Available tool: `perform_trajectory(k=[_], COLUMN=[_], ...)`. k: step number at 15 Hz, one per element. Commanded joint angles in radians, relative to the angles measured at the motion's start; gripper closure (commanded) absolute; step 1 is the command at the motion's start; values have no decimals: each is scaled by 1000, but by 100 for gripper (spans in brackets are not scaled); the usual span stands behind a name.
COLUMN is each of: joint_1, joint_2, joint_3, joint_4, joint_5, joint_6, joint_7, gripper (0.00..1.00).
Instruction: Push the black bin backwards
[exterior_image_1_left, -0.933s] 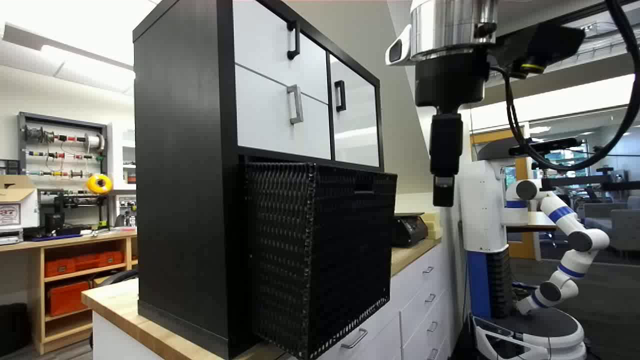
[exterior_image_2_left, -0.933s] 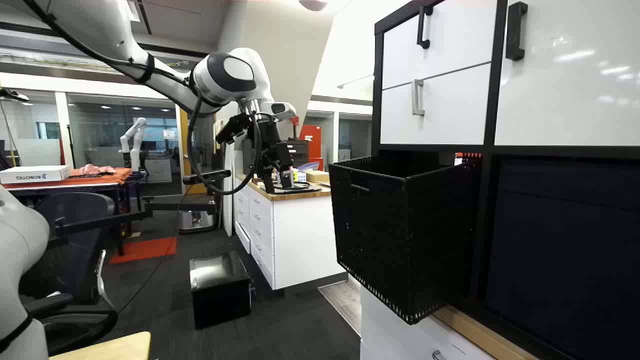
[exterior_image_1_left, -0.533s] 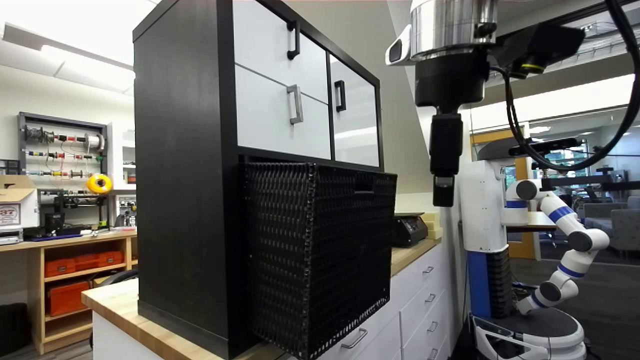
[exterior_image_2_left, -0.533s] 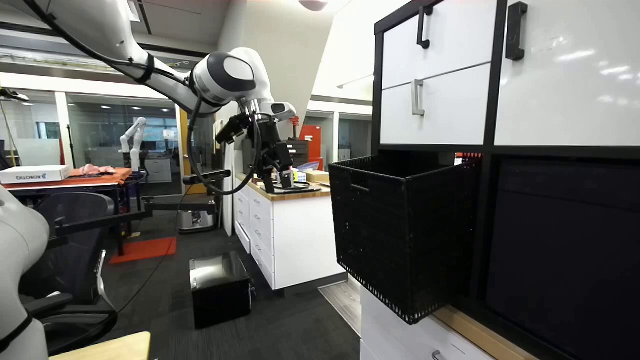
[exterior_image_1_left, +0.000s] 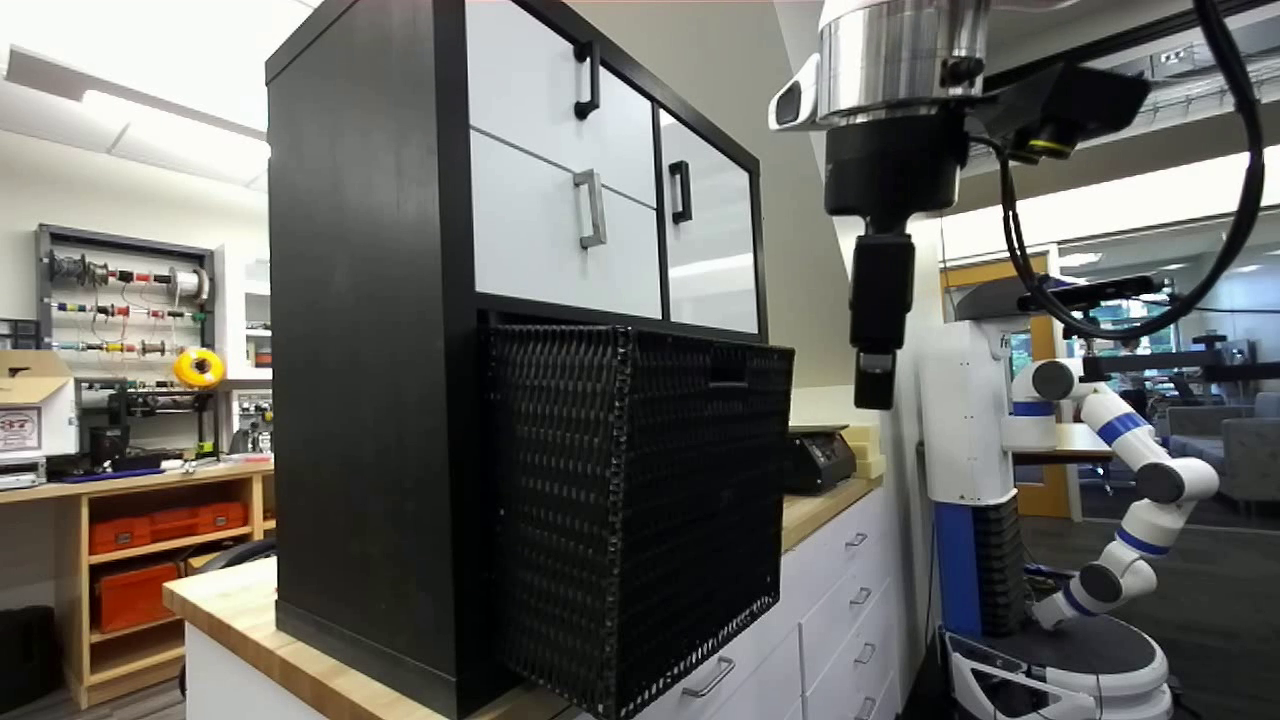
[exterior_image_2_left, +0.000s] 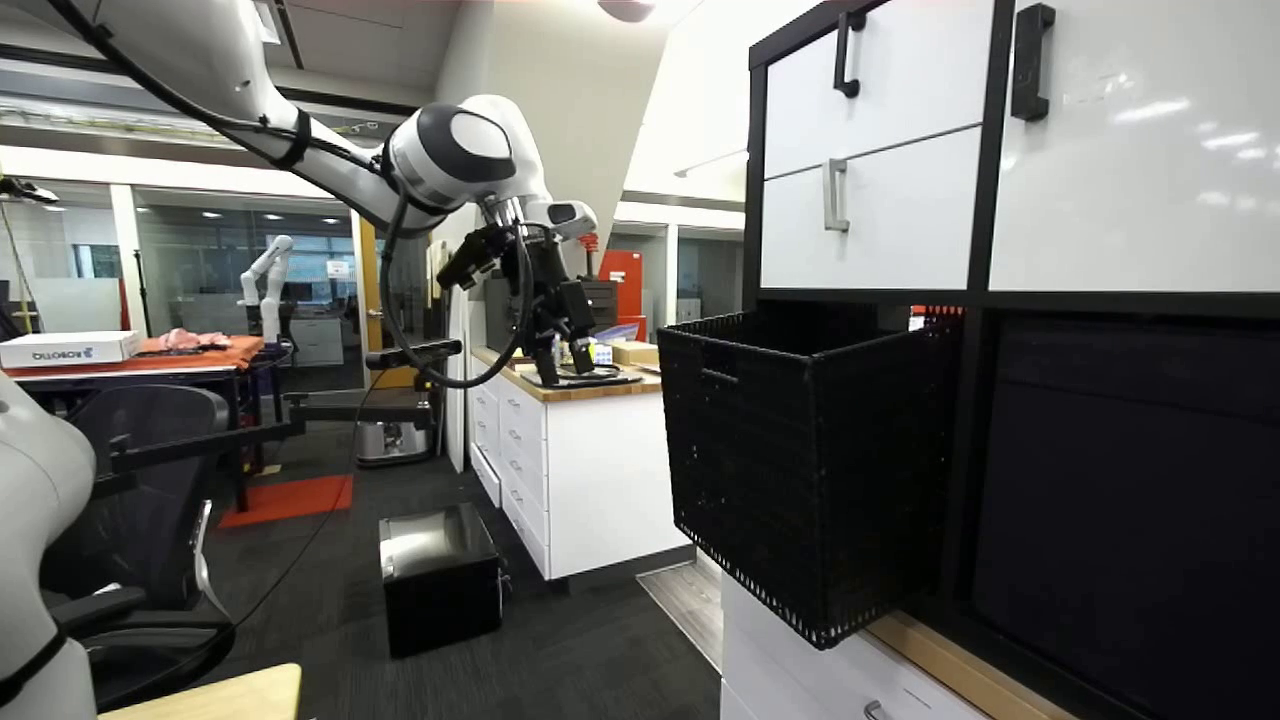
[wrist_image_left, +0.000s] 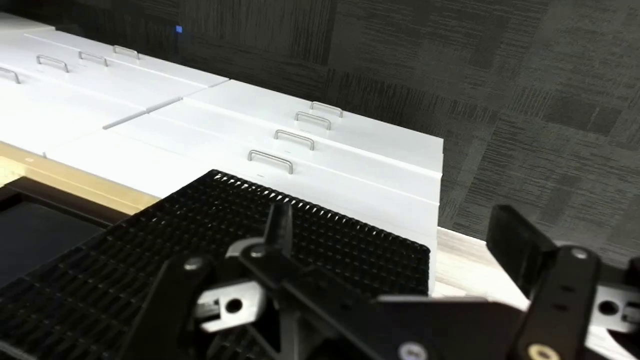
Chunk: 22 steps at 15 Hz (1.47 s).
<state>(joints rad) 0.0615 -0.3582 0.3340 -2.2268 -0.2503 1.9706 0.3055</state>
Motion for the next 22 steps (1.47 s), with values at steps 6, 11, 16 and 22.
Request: perform_trajectory(k=[6,11,16,22], joint_1=[-57,-90,-107,-112], joint_2=[12,54,109,201], joint_3=[-65,-95,-124,-157], joint_4=[-49,-36,-25,-23], joint_5=[-227,-251,-245,-247], joint_6=[172,223,363,521], joint_7=[154,274,377,462], gripper=[0,0,0,0])
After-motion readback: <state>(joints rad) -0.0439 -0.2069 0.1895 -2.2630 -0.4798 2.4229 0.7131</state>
